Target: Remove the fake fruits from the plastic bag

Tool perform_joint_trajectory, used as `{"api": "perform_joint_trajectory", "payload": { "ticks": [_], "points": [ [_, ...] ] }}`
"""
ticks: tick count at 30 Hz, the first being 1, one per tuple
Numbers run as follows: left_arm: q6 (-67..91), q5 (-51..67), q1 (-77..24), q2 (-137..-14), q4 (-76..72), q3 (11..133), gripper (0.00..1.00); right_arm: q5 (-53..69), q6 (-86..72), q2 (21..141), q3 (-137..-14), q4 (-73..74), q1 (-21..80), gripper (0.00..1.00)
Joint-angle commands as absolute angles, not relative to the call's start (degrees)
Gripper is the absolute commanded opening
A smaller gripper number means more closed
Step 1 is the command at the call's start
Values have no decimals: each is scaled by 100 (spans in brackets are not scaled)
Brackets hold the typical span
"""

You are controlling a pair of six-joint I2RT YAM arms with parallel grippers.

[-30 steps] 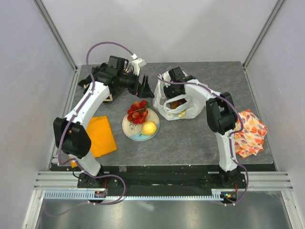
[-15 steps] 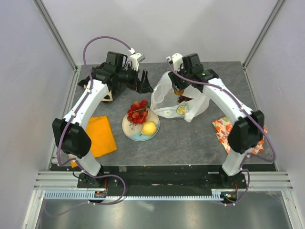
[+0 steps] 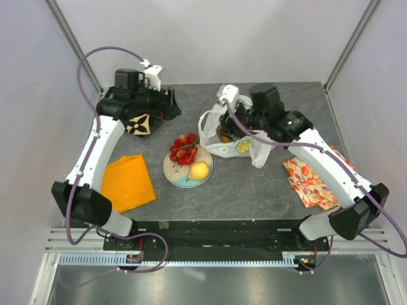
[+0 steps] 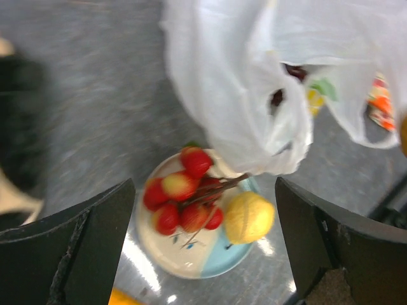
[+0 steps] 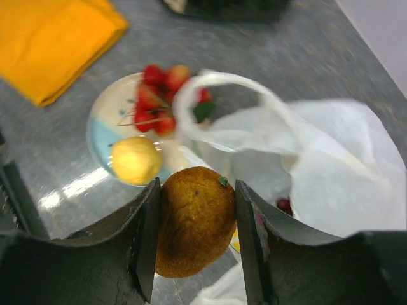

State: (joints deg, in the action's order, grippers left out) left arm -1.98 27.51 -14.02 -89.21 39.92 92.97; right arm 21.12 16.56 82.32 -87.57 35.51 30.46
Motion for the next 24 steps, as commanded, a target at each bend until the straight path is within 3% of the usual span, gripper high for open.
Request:
{"api": "perform_joint_trajectory", "payload": {
  "ticks": [1, 9, 15, 24],
  "points": [
    [-352, 1573, -854, -8043, 4008, 8957, 98, 2690, 2601, 8200, -8886, 3972, 4252, 33],
    [167, 2355, -18, -6540, 3955, 7806, 98, 2259, 3708, 9806, -9605, 4298, 5790, 28],
    [466, 2882, 913, -5722, 3981, 7410, 97, 2066, 3648, 11055, -10458, 4167, 5977, 27],
    [615, 3260, 1283, -5493, 4034, 7330, 95, 1942, 3234, 11917, -10397, 3147, 5977, 27]
  ]
}}
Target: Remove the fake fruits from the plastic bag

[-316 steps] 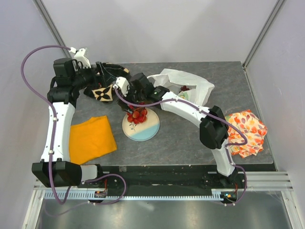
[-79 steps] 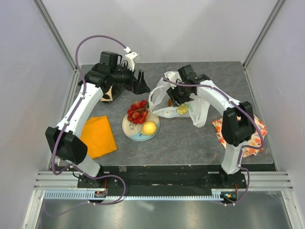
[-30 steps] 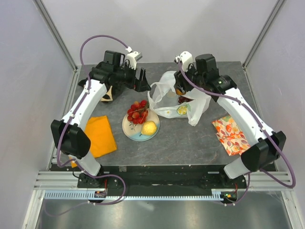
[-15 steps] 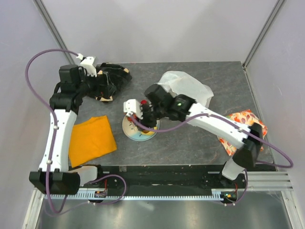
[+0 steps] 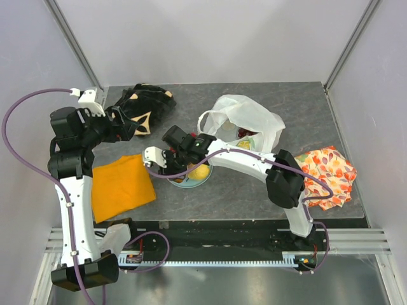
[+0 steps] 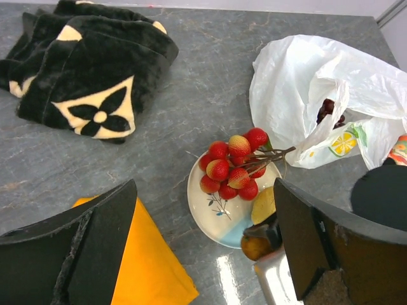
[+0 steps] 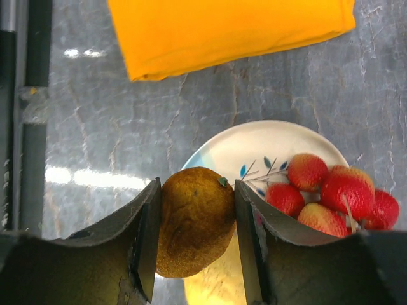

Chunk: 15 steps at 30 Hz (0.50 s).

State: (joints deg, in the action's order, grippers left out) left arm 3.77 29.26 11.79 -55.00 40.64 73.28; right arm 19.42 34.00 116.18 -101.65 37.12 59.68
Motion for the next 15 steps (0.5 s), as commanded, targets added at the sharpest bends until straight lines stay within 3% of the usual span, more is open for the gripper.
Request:
{"api": "perform_joint_trajectory", "payload": {
  "ticks": [1, 15],
  "points": [
    [624, 3296, 1283, -5493, 4052, 7347, 95, 1899, 3208, 11988, -10406, 3051, 5977, 27],
    [694, 3507, 1283, -5511, 3929, 7085, 93, 1064, 3023, 13192, -11030, 2593, 5862, 29]
  ]
}}
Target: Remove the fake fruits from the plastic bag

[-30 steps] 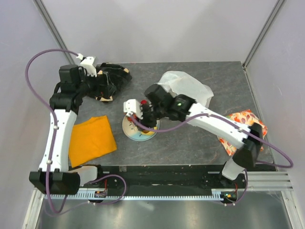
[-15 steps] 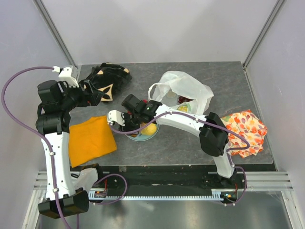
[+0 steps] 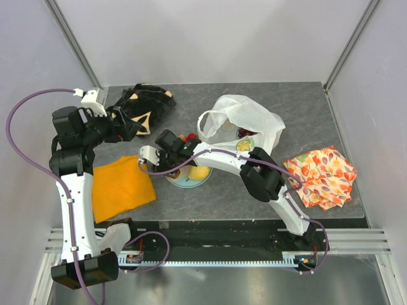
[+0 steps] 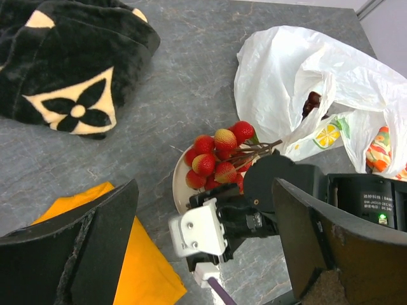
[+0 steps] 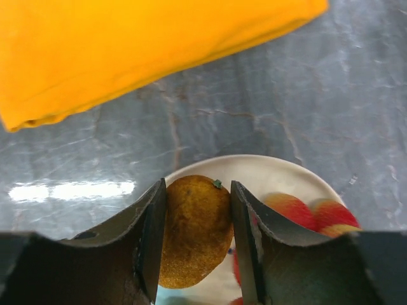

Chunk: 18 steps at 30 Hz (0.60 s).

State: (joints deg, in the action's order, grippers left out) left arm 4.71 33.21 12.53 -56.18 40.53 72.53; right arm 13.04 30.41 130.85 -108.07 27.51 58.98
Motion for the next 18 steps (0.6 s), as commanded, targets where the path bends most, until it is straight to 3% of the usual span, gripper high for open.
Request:
{"api": "perform_joint_trajectory", "payload": {
  "ticks": [1, 8, 12, 18],
  "points": [
    [686, 3516, 1283, -5441, 3929, 7049, 93, 1020, 3041, 13201, -11004, 2584, 5862, 29],
    [738, 3604, 1292, -5300, 3981, 6855, 92, 949, 2963, 13193, -10837, 2435, 5862, 40],
    [756, 3630, 1292, -5326, 3999, 6908, 92, 975, 2568, 12912, -10828, 2329, 5862, 61],
    [1002, 3928, 1292, -5475, 3771, 7171, 92, 1651, 1873, 11867, -10872, 2417, 5854, 76]
  ]
}}
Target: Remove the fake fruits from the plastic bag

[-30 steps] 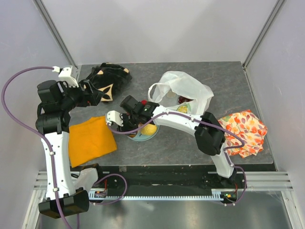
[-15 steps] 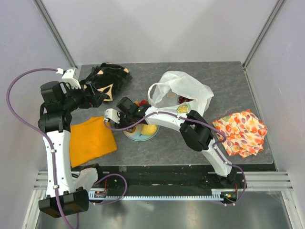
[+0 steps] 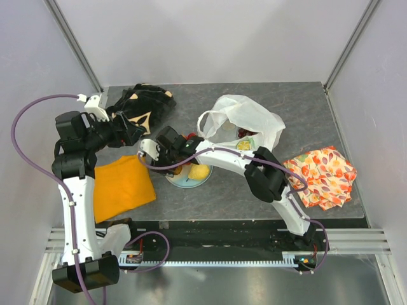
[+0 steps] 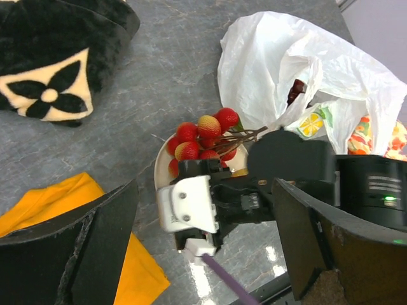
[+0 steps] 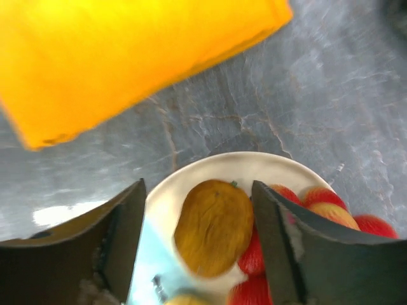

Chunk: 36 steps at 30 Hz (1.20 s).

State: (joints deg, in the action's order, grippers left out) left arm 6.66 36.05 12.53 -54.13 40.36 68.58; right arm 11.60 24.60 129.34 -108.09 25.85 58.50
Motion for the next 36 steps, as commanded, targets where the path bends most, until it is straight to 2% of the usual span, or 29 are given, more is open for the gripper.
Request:
{"api": "perform_joint_trajectory", "payload": {
  "ticks": [1, 5, 9, 14, 18, 23, 27, 34, 36],
  "points": [
    [1141, 3946, 1301, -5510, 3727, 7250, 92, 1748, 1681, 11569, -10863, 2452, 5854, 78],
    [1573, 4201, 1406, -5660, 3560, 7935, 92, 2187, 1345, 10856, -10784, 2872, 5845, 80],
    [1783, 4534, 1380, -5985, 3367, 8095, 91, 2066, 1038, 9882, -10434, 2988, 5591, 79],
    [1609, 4456, 766, -6591, 3278, 7998, 91, 1959, 581, 9150, -9608, 3006, 4160, 74],
    [1004, 4124, -330, -7241, 3357, 8208, 91, 1680, 843, 8781, -8896, 3076, 3297, 63],
    [396, 3613, -1212, -8471, 3691, 9173, 92, 1055, 923, 8938, -8412, 3138, 2752, 54],
    [352, 3393, -1677, -9393, 3683, 9588, 92, 1002, 879, 9228, -8236, 3138, 2400, 52],
    [70, 2980, -2302, -9808, 3762, 9572, 94, 660, 1028, 9773, -8235, 3155, 2083, 51],
    [97, 2865, -2426, -9870, 3753, 9501, 88, 440, 1090, 9940, -8174, 3138, 2031, 51]
  ]
}}
